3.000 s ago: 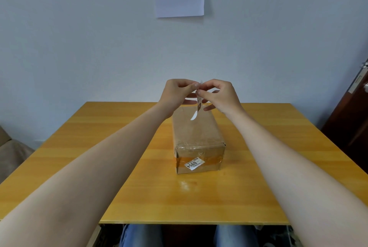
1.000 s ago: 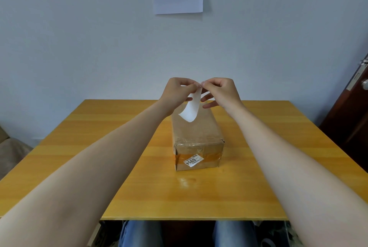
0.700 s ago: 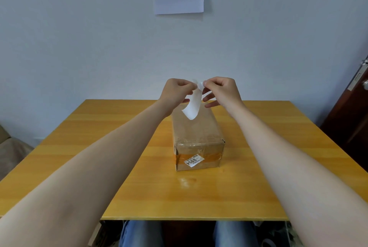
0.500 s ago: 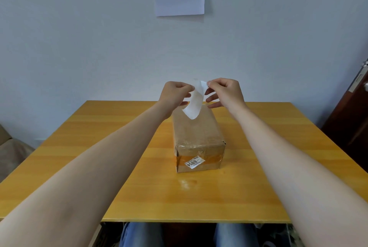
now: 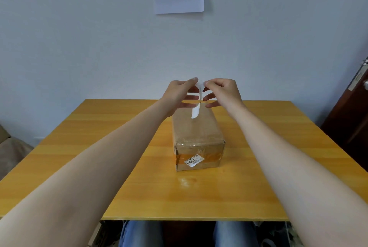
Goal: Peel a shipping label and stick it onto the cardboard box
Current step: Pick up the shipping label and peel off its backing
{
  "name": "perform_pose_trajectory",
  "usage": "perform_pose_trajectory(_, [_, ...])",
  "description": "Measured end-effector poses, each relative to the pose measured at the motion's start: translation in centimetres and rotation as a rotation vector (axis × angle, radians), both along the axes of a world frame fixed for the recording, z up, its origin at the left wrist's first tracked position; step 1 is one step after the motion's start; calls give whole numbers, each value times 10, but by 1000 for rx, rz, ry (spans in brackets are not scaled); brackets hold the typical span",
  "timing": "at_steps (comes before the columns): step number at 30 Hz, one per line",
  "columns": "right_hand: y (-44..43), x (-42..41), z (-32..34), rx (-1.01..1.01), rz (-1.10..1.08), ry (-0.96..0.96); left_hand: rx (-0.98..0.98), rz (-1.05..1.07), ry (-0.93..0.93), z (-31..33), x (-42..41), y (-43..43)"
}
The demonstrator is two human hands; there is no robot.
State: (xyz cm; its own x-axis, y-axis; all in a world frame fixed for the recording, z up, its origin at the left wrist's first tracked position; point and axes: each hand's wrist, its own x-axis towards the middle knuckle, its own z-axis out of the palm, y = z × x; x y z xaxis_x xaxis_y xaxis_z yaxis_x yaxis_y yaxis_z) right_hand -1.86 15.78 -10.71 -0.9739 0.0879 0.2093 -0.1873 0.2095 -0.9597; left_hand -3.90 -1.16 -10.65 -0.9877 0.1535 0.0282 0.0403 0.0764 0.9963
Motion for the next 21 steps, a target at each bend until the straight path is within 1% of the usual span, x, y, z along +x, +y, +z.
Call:
perform_pose_trajectory(4, [-2,2,1,35,21,11,-48,43,28,-2,0,-2])
perform_pose_trajectory(12, [1,0,2,-19,-63,5,10,112,-20,-4,-1,-4])
perform_pose_trajectory(14, [1,0,3,-55,-74,0,55,120,-51,-4,-3,-6])
perform_pose_trajectory(17, [3,-2,2,-105,-94,-16,176,114,-132,-4,-3,-6])
perform_pose_trajectory(21, [4,-5,0,-133,-113,-42,223,146,-168,-7,-3,-6])
